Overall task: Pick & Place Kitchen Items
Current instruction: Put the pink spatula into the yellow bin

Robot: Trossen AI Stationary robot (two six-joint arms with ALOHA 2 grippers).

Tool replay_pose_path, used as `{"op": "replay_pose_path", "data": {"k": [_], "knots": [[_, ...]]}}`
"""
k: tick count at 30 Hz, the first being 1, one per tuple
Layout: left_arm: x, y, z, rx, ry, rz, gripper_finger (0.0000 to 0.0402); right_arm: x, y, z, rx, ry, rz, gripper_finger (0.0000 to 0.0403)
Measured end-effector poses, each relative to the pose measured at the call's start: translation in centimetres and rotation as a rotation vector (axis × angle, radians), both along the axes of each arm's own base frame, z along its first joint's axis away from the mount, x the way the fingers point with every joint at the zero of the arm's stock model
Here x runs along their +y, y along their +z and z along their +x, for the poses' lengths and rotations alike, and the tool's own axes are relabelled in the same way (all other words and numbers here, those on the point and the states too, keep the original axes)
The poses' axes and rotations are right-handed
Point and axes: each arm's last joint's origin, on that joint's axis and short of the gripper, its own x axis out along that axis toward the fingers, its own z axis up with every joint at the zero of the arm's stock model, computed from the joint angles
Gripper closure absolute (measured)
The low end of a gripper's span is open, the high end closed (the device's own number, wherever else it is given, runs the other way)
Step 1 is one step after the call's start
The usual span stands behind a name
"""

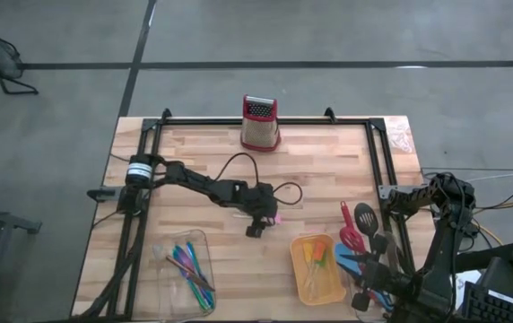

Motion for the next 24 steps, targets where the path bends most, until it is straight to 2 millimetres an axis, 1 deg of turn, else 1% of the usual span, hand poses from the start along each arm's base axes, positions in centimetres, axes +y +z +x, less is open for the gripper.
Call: {"op": "replay_pose_path", "data": {"k": [3,6,10,15,17,18,24], "knots": [[0.1,-0.1,0.0,0.011,0.013,-0.022,0.0159,0.0,0.0,0.0,-0.001,0.000,0.001,0.0305],[0.3,-0.1,-0.1,0.024,0.008,-0.039,0.0193,0.0,0.0,0.0,-0.001,0.000,0.002,0.0313],[0.5,-0.2,-0.2,0.033,0.004,-0.049,0.0258,0.0,0.0,0.0,0.004,0.007,-0.007,0.0329],[0.5,-0.1,-0.3,0.039,-0.024,-0.080,0.0356,0.1,0.0,0.0,0.005,0.009,-0.009,0.0347],[0.5,-0.1,-0.4,0.040,-0.031,-0.082,0.0384,0.1,0.0,0.0,0.004,0.009,-0.008,0.0352],[0.5,0.0,-0.4,0.037,-0.032,-0.082,0.0390,0.1,0.0,0.0,0.003,0.009,-0.007,0.0354],[0.5,1.0,-0.5,0.014,-0.051,-0.071,0.0396,0.1,0.0,0.0,0.005,0.012,-0.009,0.0364]]}}
